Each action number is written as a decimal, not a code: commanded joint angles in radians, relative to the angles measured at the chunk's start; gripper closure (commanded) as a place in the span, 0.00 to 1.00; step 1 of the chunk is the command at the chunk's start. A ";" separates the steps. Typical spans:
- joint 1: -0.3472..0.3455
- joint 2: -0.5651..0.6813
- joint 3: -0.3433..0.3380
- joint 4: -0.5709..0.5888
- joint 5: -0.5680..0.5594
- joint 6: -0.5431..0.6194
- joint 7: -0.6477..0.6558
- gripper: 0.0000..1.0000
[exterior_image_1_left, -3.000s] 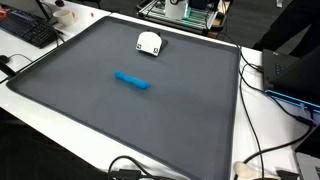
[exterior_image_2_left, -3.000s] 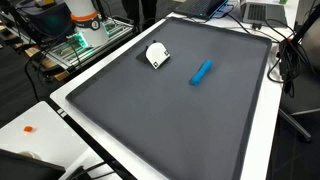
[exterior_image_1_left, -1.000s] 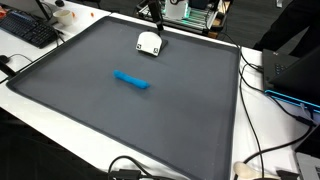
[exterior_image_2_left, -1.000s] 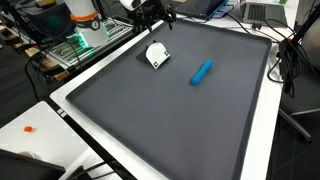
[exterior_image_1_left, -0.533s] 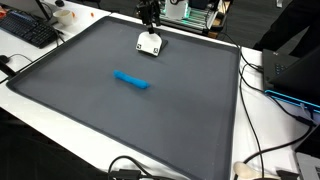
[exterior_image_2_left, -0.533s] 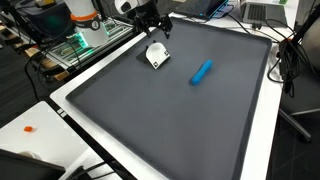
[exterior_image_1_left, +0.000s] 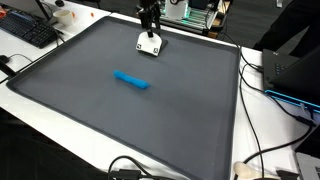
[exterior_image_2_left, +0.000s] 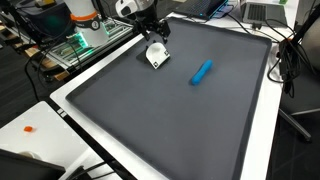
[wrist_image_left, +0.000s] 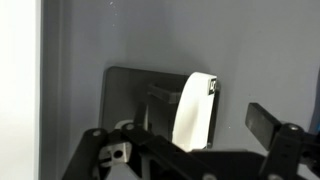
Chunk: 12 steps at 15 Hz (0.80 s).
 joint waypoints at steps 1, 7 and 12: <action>0.007 0.027 0.008 -0.009 -0.040 0.066 0.049 0.00; 0.009 0.059 0.003 -0.008 -0.083 0.113 0.085 0.34; 0.011 0.070 0.002 -0.006 -0.096 0.131 0.105 0.72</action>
